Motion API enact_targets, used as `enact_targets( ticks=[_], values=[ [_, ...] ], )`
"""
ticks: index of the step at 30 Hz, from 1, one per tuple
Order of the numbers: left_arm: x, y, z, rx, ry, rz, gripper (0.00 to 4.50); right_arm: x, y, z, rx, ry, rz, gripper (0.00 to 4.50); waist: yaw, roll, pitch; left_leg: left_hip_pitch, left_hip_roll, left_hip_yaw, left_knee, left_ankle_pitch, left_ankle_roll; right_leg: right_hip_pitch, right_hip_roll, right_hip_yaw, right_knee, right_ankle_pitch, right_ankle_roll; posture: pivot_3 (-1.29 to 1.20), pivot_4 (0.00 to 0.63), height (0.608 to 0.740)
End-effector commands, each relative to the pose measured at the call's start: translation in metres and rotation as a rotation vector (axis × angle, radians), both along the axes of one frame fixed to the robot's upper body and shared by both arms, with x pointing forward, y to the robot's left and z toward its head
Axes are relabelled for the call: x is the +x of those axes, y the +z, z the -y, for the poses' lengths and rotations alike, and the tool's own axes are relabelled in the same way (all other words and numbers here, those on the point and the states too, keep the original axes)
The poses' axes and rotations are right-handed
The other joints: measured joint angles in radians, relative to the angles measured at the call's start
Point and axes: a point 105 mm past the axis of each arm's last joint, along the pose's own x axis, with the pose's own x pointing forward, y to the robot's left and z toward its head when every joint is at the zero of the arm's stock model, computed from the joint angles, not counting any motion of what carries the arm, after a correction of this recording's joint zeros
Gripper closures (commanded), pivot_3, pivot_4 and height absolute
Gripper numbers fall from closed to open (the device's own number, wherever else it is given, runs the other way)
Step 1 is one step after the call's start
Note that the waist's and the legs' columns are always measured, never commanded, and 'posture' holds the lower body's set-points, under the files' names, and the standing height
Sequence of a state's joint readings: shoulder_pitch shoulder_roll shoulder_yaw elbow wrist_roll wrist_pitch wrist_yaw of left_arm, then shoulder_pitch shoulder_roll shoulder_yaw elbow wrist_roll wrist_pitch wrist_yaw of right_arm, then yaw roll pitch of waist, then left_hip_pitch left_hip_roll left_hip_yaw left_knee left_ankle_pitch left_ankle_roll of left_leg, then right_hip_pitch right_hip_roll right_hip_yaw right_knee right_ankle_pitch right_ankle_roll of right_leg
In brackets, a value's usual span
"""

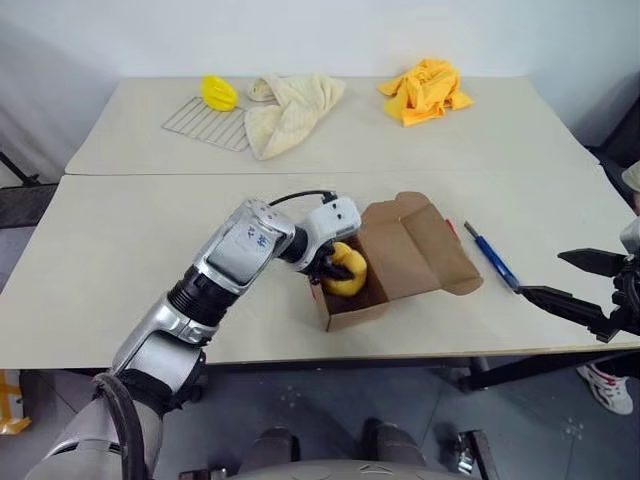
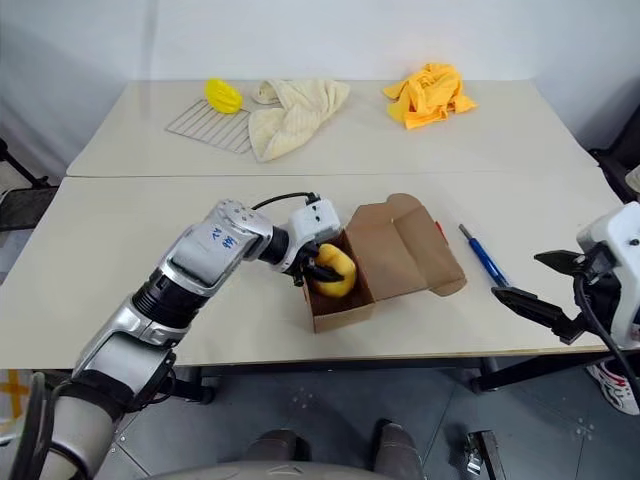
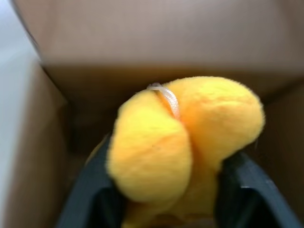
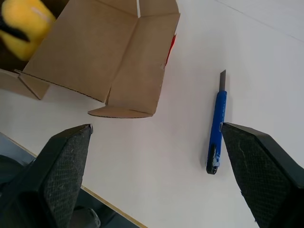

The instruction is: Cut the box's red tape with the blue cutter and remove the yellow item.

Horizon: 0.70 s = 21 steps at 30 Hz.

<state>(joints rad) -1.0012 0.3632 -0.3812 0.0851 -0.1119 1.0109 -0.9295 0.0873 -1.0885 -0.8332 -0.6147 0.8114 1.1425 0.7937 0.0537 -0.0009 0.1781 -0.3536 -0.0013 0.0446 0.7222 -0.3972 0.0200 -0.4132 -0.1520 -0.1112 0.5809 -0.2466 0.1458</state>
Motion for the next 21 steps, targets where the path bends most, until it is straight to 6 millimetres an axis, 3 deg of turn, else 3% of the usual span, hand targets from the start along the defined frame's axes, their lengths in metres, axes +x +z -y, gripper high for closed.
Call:
enact_targets(
  ticks=[1,5,12,14,15,17,21],
  values=[
    [-0.007,0.035,0.007,-0.147,-0.060,0.045,3.51,-0.001,0.011,0.002,-0.024,0.003,0.042,0.00,-0.002,0.000,0.000,0.000,0.000,0.000,0.000,0.000,0.000,0.000,0.000,0.000,0.000,0.000,0.000,0.00,0.150,0.740],
    [-0.016,0.055,0.009,-0.298,-0.109,0.037,4.21,-0.001,0.018,0.003,-0.034,0.018,0.052,0.00,-0.001,0.000,0.000,0.000,0.000,0.000,0.000,0.000,0.000,0.000,0.000,0.000,0.000,0.000,0.000,0.00,0.150,0.740],
    [-0.002,0.103,-0.001,-0.557,-0.029,0.110,4.30,0.004,0.031,0.004,-0.047,0.045,0.081,0.00,-0.003,0.000,0.000,0.001,0.000,0.000,0.000,0.000,0.000,0.000,0.000,0.000,0.000,0.000,0.000,0.00,0.150,0.740],
    [0.013,0.123,-0.014,-0.644,0.075,0.166,4.30,0.009,0.037,0.004,-0.036,0.065,0.109,0.00,-0.003,0.000,0.000,0.001,0.000,0.000,0.000,0.000,0.000,0.000,0.000,0.000,0.000,0.000,0.000,0.00,0.150,0.740],
    [0.029,0.134,-0.028,-0.667,0.178,0.212,4.30,0.012,0.040,0.003,-0.031,0.085,0.126,0.00,-0.003,0.000,0.000,0.000,0.000,0.000,0.000,0.000,0.000,0.000,0.000,0.000,0.000,0.000,0.000,0.00,0.150,0.740],
    [0.050,0.133,-0.054,-0.592,0.348,0.204,4.30,0.017,0.044,0.000,-0.018,0.135,0.152,0.00,-0.005,0.000,0.000,0.001,0.000,0.000,0.000,0.000,0.000,0.000,0.000,0.000,0.001,0.000,0.000,0.00,0.150,0.740],
    [0.074,0.109,-0.126,-0.312,0.673,0.306,4.30,0.032,0.047,0.003,-0.013,0.185,0.176,0.00,-0.029,0.000,0.000,0.003,0.000,0.002,-0.003,0.000,0.000,0.000,0.000,0.000,0.001,0.000,0.000,0.00,0.150,0.740]
  ],
)
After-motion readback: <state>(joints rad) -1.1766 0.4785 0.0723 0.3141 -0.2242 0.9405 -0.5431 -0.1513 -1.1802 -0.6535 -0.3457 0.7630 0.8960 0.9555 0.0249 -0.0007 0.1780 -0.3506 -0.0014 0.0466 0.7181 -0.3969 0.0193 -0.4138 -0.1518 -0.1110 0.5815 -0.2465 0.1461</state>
